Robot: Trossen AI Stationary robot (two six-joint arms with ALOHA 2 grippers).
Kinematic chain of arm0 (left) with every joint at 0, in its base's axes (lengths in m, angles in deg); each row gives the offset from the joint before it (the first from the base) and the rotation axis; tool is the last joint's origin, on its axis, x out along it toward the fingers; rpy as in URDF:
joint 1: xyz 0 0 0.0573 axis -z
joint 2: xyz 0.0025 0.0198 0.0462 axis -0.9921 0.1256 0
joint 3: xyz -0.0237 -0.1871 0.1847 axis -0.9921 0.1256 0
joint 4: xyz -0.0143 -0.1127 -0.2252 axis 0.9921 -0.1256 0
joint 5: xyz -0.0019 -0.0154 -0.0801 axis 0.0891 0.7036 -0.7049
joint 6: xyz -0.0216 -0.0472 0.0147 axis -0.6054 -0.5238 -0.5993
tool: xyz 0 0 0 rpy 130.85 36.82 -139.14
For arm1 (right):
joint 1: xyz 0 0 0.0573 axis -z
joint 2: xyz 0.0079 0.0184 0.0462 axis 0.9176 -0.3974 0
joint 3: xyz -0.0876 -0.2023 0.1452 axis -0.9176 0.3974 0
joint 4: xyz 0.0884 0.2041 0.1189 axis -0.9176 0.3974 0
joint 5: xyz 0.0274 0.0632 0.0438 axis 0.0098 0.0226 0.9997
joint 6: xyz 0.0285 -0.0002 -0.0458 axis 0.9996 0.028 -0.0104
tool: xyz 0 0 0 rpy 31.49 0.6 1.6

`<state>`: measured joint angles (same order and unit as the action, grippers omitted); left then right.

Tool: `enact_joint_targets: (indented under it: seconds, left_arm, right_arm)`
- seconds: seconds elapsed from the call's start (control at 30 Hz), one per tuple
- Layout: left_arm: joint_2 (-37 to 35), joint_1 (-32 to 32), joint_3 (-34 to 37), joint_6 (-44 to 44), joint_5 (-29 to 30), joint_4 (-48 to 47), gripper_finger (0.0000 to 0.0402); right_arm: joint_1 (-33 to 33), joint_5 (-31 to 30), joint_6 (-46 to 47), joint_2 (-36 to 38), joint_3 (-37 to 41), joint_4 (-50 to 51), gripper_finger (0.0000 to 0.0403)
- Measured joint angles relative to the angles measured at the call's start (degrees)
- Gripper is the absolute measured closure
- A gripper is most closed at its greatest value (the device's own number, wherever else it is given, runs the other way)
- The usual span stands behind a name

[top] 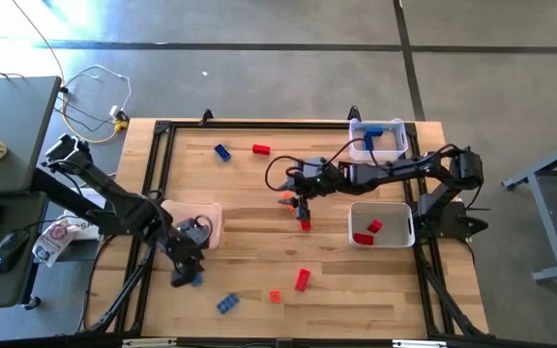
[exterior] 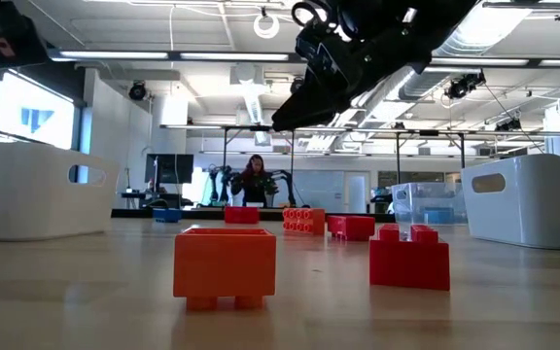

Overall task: Sort & place blocks by color
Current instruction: Put the blue game piece into the transparent bin

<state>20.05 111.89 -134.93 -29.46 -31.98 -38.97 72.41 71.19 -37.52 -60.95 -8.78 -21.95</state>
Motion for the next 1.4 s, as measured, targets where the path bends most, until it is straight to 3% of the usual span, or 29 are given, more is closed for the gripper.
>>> enact_joint_targets:
  seconds: [0.57,0.93,1.13,1.4]
  left_arm:
    - [9.0,-1.0,0.0,-18.2,2.0,6.7,0.0238]
    - [13.8,-1.0,0.0,-28.9,0.7,13.6,0.0185]
    - [17.1,0.4,-0.1,-31.0,0.7,25.2,0.0187]
    - [20.5,2.7,-0.1,-33.9,-0.2,28.3,0.0188]
  right_arm:
    - [-2.8,-0.2,0.3,0.0,0.0,2.9,0.0229]
    - [-4.4,-0.2,0.9,0.0,0.0,6.6,0.0229]
    - [-4.4,-0.2,3.4,0.0,0.0,7.9,0.0229]
    - [-4.9,-0.1,4.8,0.0,0.0,10.2,0.0229]
